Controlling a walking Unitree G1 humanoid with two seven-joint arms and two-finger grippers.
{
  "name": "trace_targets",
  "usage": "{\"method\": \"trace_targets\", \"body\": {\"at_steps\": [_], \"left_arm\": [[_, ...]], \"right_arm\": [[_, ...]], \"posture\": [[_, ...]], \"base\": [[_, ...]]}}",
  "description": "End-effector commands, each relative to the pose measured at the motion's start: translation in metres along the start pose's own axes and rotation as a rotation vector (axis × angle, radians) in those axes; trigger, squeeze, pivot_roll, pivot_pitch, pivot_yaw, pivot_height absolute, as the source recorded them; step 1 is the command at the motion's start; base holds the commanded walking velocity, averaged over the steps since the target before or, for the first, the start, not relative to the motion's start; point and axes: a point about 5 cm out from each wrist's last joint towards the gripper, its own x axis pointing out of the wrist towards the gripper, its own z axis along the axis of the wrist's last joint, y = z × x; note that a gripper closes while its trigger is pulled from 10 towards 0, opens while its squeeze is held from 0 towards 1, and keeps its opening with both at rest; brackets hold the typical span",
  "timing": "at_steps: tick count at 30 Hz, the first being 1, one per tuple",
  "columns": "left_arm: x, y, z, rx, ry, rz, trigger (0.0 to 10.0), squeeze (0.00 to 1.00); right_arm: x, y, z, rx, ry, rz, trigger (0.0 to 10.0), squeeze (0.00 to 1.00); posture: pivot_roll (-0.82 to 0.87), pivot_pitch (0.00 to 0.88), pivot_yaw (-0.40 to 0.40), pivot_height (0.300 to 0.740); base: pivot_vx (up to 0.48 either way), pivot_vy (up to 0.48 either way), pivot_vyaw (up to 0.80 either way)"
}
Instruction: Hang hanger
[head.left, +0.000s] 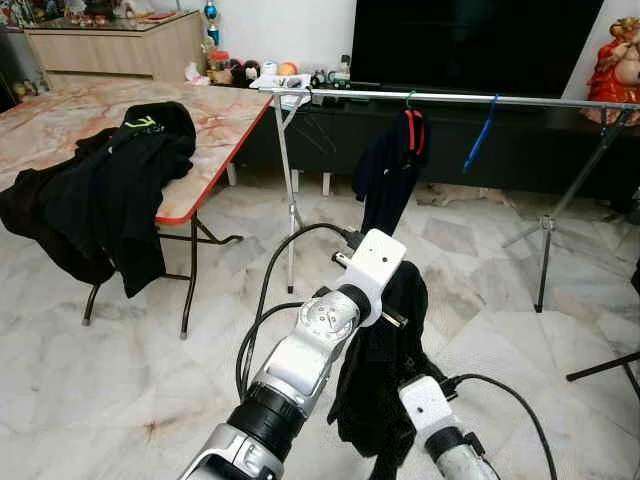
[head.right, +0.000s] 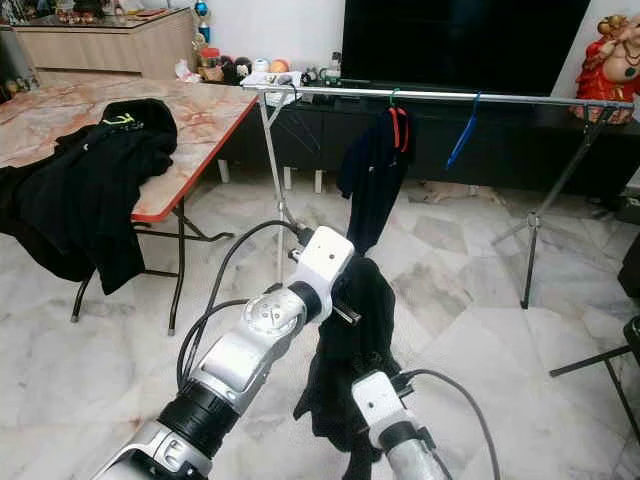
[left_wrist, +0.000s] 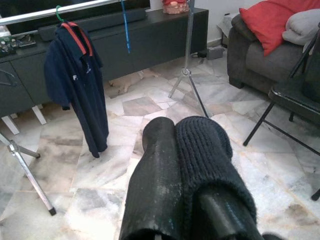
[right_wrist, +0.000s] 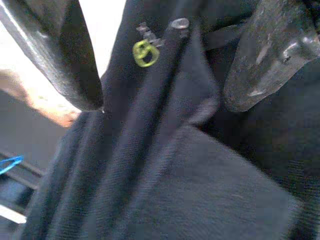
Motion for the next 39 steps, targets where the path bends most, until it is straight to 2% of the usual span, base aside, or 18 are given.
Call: {"method": "trace_targets", "body": {"at_steps": [1,6,16,24,28,34,39], "left_arm": [[0.008,-0.018,0.024,-0.031,-0.076,-0.045,0.0,0.00],[0.008,-0.018,0.027,-0.044,-0.087,-0.053,0.0,0.00],[0.008,-0.019,0.028,-0.056,-0.098,-0.059,0.0,0.00],[0.008,-0.020,0.029,-0.059,-0.103,-0.066,0.0,0.00],[0.008,-0.020,0.029,-0.060,-0.103,-0.070,0.0,0.00],[0.008,-0.021,0.029,-0.060,-0.105,-0.077,0.0,0.00],[0.008,-0.022,0.029,-0.060,-0.106,-0.078,0.0,0.00]], "right_arm": [[0.001,-0.004,-0.001,-0.027,-0.005,-0.032,10.0,0.00],[0.004,-0.012,0.002,-0.044,-0.026,-0.083,10.0,0.00],[0.012,-0.029,0.022,-0.112,-0.165,-0.194,10.0,0.00],[0.016,-0.028,0.030,-0.124,-0.208,-0.175,10.0,0.00],[0.019,-0.025,0.032,-0.086,-0.200,-0.137,10.0,0.00],[0.027,-0.028,0.032,-0.002,-0.143,-0.160,10.0,0.00],[0.031,-0.035,0.036,0.052,-0.145,-0.200,10.0,0.00]], "posture": [[0.07,0.021,-0.014,0.740],[0.06,0.020,-0.012,0.740],[0.06,0.023,-0.008,0.740],[0.06,0.023,-0.007,0.740],[0.06,0.017,-0.009,0.740],[0.07,0.014,-0.009,0.740],[0.07,0.011,-0.010,0.740]], "base": [[0.000,0.000,0.00],[0.000,0.000,0.00],[0.000,0.000,0.00],[0.000,0.000,0.00],[0.000,0.000,0.00],[0.000,0.000,0.00],[0.000,0.000,0.00]]}}
